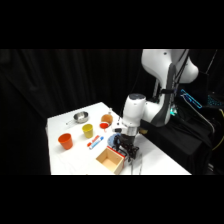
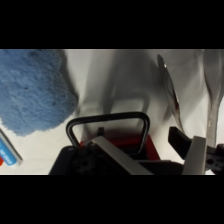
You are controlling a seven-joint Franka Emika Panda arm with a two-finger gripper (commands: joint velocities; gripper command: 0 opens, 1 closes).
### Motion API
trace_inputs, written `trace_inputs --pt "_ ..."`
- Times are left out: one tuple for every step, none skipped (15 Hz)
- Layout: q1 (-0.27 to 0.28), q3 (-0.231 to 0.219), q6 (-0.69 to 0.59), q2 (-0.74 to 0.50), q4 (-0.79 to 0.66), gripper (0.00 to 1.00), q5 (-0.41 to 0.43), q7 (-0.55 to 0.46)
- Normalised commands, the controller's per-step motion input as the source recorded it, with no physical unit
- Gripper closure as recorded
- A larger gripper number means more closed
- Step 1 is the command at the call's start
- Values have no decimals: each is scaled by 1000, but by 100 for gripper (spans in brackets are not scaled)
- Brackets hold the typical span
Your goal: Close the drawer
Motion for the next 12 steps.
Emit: trace_inputs --pt "101 -45 170 192 181 0 -16 63" --pt "75 -48 111 208 226 0 -19 47" --pt "9 4 48 211 257 0 -27 26" --pt "21 -16 -30 204 296 0 -33 19" --pt "40 -34 -108 190 330 0 -36 19" --pt "57 -49 -148 168 340 0 -45 14" --pt "110 -100 -207 138 350 0 -52 25" --pt "157 -139 -279 103 361 0 -68 35" --pt "171 -149 -324 80 373 0 -89 45" --pt "156 -136 -388 65 402 0 -114 51" --pt "144 -124 -388 59 404 0 -137 65" --pt "153 -125 -412 39 424 0 -161 91"
